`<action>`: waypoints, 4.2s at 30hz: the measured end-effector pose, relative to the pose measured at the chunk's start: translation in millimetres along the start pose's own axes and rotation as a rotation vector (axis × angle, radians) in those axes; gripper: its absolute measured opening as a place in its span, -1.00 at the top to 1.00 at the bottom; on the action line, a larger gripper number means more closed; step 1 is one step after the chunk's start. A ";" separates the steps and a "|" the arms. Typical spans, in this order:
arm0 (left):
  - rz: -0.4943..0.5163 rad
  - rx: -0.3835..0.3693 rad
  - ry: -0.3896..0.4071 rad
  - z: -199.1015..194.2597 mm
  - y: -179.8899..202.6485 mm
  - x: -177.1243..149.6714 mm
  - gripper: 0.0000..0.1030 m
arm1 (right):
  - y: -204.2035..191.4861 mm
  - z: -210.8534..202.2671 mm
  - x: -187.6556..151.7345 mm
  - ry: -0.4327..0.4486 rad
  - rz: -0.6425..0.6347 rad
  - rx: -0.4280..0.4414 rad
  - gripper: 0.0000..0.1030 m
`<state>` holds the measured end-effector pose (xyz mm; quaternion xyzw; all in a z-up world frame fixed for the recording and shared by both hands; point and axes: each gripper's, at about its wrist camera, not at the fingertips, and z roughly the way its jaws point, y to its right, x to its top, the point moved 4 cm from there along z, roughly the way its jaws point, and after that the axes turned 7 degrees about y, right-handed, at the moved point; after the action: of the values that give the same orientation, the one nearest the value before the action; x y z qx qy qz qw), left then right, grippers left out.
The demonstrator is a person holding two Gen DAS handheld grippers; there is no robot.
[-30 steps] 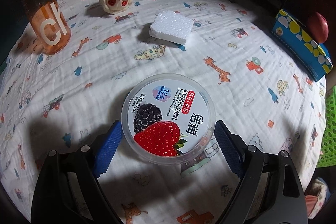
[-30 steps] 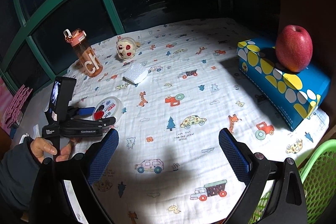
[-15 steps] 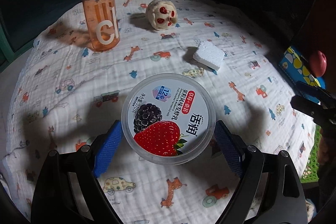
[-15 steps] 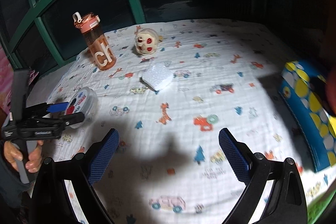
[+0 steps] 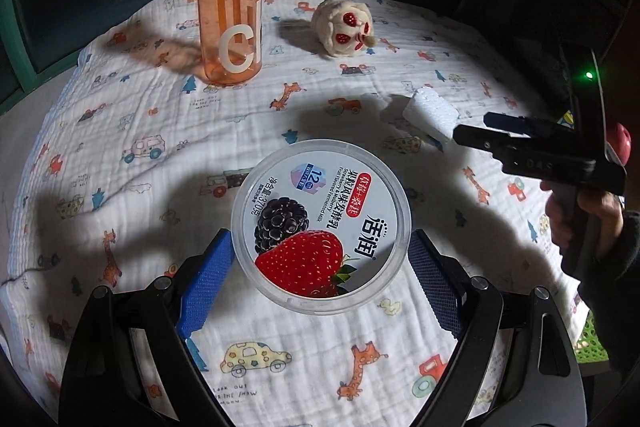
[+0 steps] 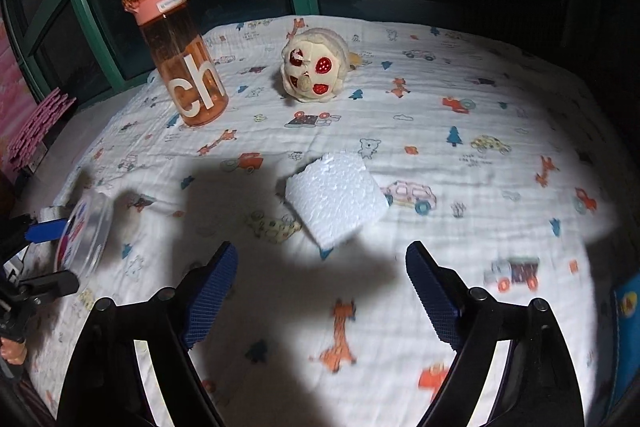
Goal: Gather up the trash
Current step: 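Grasp the white foam block with the right tool while the left tool holds the cup, then carry the yogurt cup and foam block to the green basket, then open both tools over the basket to drop the cup and foam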
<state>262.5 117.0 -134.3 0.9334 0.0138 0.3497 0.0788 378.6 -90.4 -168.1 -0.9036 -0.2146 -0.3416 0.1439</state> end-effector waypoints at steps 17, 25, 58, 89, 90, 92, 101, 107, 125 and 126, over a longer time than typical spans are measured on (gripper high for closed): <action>-0.028 -0.012 -0.021 15.4 -0.9 1.1 -0.67 | 4.4 56.4 11.0 -0.076 -0.072 -0.020 -0.30; -0.028 -0.024 -0.018 3.9 7.1 -2.5 -0.67 | 0.8 11.8 2.0 -0.047 -0.028 -0.039 -0.29; 0.242 -0.343 0.005 -96.0 233.5 -67.0 -0.67 | 30.7 -337.7 -202.0 0.178 0.361 -0.363 -0.29; 0.492 -0.548 -0.045 -120.1 402.2 -100.0 -0.67 | 148.3 -476.4 -338.3 0.239 0.683 -0.710 -0.52; 0.497 -0.554 -0.049 -120.1 406.2 -101.5 -0.67 | 147.7 -478.7 -338.8 0.245 0.684 -0.709 -0.52; 0.509 -0.567 -0.058 -120.1 416.6 -104.7 -0.67 | 146.6 -482.2 -339.0 0.253 0.680 -0.714 -0.52; 0.576 -0.598 -0.120 -113.0 457.7 -131.6 -0.67 | 138.7 -505.2 -344.9 0.302 0.687 -0.726 -0.54; 0.600 -0.613 -0.166 -104.8 475.1 -145.6 -0.68 | 137.7 -513.2 -349.2 0.329 0.705 -0.717 -0.54; 0.592 -0.660 -0.217 -99.6 488.9 -149.9 -0.76 | 139.4 -525.7 -359.5 0.363 0.746 -0.705 -0.54; 0.590 -0.655 -0.212 -100.6 486.0 -147.7 -0.76 | 139.1 -525.6 -358.9 0.365 0.746 -0.702 -0.54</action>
<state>70.8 -360.9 -79.5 0.8540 -0.3723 0.2456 0.2679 -88.0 -528.5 -46.5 -0.8381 0.2764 -0.4698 -0.0202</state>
